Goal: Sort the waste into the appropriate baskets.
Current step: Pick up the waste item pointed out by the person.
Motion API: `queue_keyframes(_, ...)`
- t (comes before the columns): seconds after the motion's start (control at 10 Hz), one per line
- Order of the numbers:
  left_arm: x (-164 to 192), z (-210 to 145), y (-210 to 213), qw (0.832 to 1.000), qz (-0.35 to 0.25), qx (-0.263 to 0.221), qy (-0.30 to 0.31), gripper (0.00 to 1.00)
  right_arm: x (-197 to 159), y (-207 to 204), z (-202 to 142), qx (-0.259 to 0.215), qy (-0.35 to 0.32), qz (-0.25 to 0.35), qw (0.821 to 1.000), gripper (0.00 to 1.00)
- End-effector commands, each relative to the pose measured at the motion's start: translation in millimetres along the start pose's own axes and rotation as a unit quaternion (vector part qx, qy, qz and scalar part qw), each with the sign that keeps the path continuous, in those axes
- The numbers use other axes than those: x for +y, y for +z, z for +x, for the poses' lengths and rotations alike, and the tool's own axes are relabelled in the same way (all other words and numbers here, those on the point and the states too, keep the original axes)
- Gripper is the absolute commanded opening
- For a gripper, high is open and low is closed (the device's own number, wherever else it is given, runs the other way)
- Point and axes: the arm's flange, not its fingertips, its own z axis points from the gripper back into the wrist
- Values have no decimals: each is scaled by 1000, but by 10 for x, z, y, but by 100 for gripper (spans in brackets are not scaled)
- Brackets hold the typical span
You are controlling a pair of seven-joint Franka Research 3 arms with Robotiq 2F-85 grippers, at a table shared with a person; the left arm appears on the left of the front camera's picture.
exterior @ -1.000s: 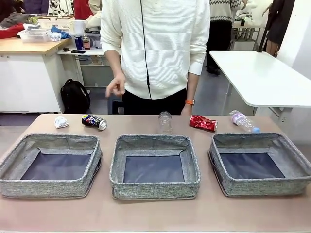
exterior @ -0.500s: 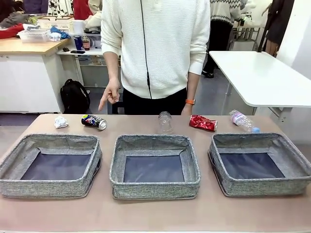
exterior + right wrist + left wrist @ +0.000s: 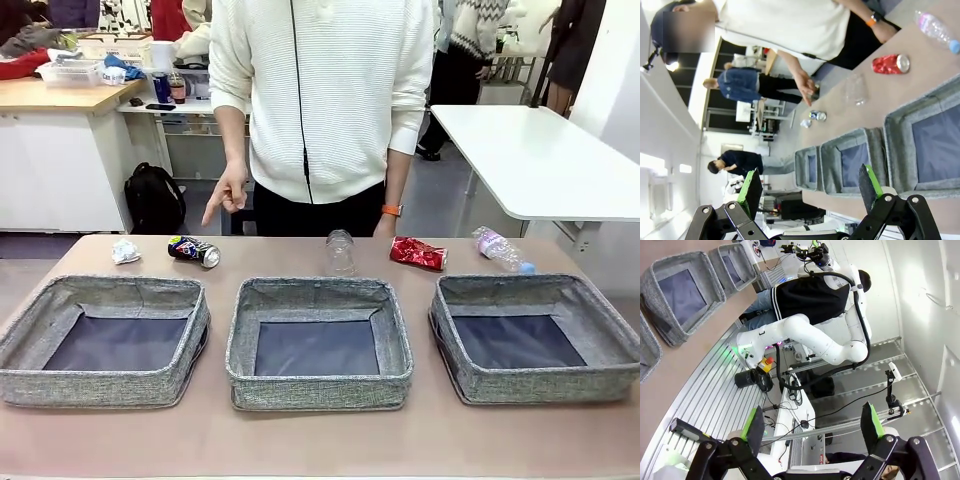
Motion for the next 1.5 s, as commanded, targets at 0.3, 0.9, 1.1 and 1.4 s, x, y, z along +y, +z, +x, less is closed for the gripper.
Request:
queue_keyframes(0.3,-83,1040,-860,791,480,169,-339,100,12,3,36,1,9,10,1000,100)
queue_keyframes(0.9,619,1801,-1664,586,540,331,-506,100,12,3,36,1,9,10,1000,100)
queue_keyframes(1.1,397,1892,-1618,681,464,364,-434,100,12,3,36,1,9,10,1000,100)
queue_keyframes(1.4,499,1905,-1656,646,494,360,-457,100,12,3,36,1,9,10,1000,100)
